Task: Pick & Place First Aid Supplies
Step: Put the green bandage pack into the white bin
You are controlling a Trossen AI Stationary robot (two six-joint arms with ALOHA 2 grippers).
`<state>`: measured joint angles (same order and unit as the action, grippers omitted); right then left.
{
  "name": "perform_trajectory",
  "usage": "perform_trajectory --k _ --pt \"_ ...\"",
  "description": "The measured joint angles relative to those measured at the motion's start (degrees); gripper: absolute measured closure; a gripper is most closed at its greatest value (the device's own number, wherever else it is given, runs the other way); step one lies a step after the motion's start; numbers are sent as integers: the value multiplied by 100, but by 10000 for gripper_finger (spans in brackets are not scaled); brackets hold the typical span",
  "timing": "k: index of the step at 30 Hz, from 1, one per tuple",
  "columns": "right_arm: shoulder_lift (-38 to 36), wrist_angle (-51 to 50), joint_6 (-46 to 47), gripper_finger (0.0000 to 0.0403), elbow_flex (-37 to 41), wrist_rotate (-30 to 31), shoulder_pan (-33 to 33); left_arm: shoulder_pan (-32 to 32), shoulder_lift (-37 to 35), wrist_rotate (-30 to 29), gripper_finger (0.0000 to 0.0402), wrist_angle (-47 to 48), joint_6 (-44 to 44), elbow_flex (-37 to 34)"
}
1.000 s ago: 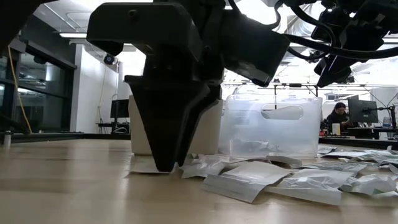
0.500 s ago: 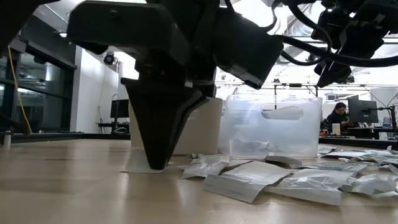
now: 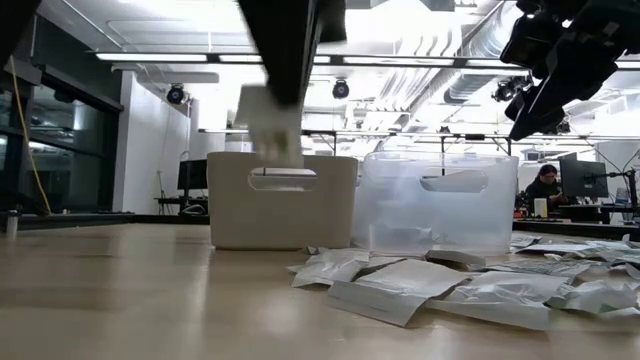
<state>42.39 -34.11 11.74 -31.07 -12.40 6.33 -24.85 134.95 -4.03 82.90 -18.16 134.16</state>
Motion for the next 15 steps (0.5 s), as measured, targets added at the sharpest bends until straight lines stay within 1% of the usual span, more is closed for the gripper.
perform_trajectory --k 9,12,15 --pt "-4 -2 -8 181 0 2 0 71 -602 -812 400 -40 -8 10" --pt "-4 3 -8 181 0 0 0 176 -715 -995 400 7 198 10" --pt "-4 4 -6 181 0 0 0 339 -791 -1033 401 122 520 10"
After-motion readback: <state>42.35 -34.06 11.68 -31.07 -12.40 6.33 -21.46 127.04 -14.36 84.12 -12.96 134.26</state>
